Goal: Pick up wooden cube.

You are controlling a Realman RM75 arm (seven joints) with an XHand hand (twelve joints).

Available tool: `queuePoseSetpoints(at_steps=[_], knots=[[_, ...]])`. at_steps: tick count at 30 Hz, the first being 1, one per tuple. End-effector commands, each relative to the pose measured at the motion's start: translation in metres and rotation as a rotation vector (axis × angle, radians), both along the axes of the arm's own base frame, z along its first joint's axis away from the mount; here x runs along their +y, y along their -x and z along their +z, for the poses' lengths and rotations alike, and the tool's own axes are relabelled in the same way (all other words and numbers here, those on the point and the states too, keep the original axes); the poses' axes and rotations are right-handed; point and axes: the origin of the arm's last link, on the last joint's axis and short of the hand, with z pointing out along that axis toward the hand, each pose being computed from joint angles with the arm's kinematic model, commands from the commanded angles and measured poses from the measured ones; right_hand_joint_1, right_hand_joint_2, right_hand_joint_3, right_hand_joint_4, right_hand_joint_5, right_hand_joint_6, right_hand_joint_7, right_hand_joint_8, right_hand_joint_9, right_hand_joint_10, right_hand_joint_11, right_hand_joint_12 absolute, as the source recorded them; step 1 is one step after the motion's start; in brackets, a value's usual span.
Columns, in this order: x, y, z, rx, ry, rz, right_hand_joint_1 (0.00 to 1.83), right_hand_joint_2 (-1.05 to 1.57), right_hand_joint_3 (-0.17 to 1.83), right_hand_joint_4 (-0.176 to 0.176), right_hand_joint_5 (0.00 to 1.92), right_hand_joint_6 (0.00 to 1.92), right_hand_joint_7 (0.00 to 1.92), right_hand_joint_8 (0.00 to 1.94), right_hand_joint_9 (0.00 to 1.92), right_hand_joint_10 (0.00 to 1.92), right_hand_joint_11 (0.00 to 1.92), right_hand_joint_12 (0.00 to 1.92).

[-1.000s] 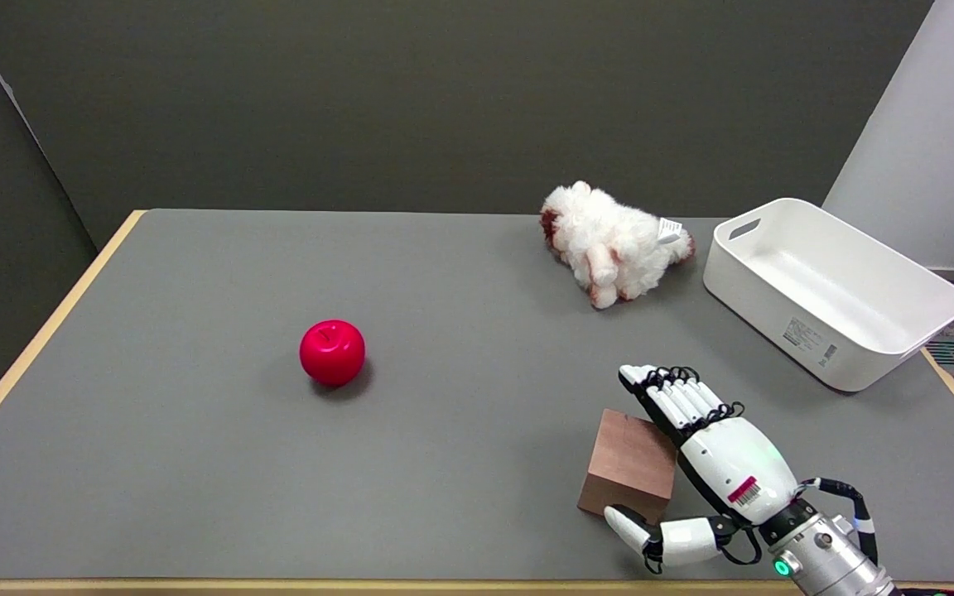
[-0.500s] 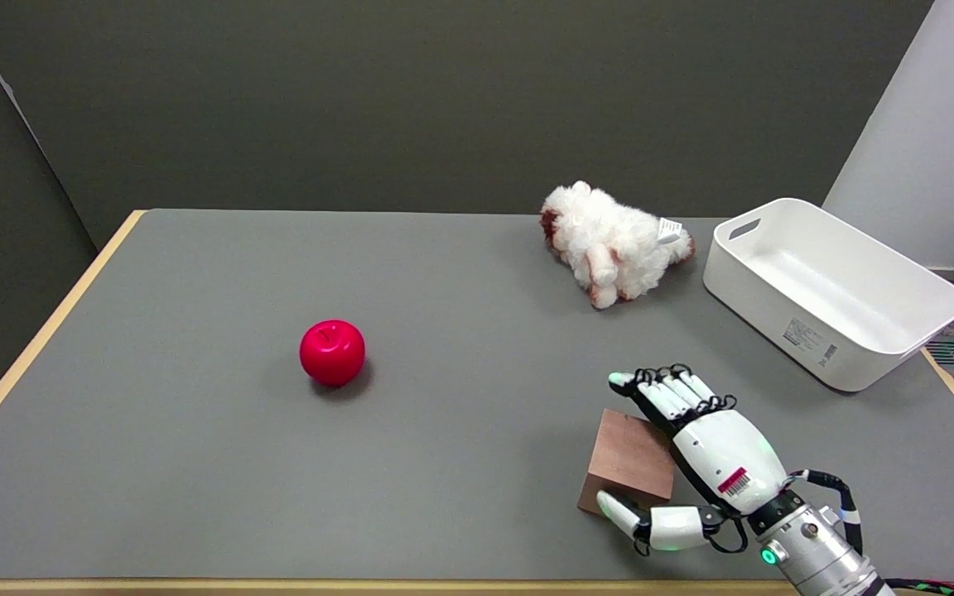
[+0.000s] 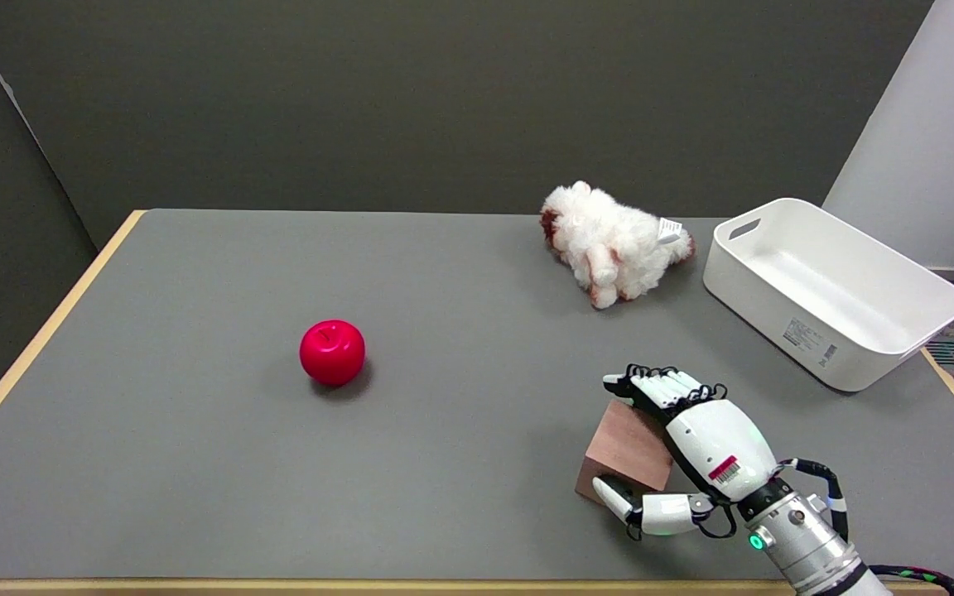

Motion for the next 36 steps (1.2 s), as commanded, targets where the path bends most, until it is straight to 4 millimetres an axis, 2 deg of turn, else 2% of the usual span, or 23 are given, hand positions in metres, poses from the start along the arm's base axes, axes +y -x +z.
queuePoseSetpoints(at_steps=[1, 4, 7, 9, 13, 21, 26, 30, 36], knots=[[-0.016, 0.006, 0.008, -0.024, 0.048, -0.017, 0.63, 0.62, 0.83, -0.176, 0.24, 0.50, 0.46, 0.62, 0.37, 1.11, 0.30, 1.57], [-0.021, 0.004, 0.008, -0.037, 0.059, -0.008, 0.74, 0.62, 0.87, -0.176, 0.24, 0.54, 0.49, 0.66, 0.41, 1.14, 0.37, 1.65], [-0.025, 0.003, 0.009, -0.036, 0.060, 0.006, 0.94, 0.70, 0.88, -0.176, 0.40, 0.87, 0.69, 0.95, 0.61, 1.31, 0.61, 1.78], [-0.029, 0.000, 0.009, -0.028, 0.059, 0.018, 1.18, 1.30, 0.00, -0.176, 0.46, 1.55, 0.84, 1.40, 0.79, 1.30, 0.75, 1.75], [-0.037, -0.002, 0.008, -0.023, 0.053, 0.030, 1.18, 1.28, 0.02, -0.176, 0.49, 1.53, 0.85, 1.39, 0.83, 1.32, 0.89, 1.90], [-0.058, -0.010, 0.012, -0.009, 0.039, 0.046, 1.19, 1.26, 0.05, -0.176, 0.49, 1.51, 0.86, 1.39, 0.85, 1.34, 0.90, 1.92], [-0.077, -0.026, 0.018, 0.001, 0.035, 0.088, 1.19, 1.26, 0.05, -0.176, 0.48, 1.51, 0.86, 1.38, 0.85, 1.34, 0.90, 1.92], [-0.094, -0.049, 0.030, 0.030, 0.043, 0.158, 1.19, 1.26, 0.06, -0.176, 0.49, 1.52, 0.86, 1.38, 0.85, 1.34, 0.91, 1.92], [-0.120, -0.106, 0.064, 0.107, 0.108, 0.325, 1.19, 1.25, 0.06, -0.176, 0.49, 1.52, 0.86, 1.38, 0.86, 1.35, 0.91, 1.92]])
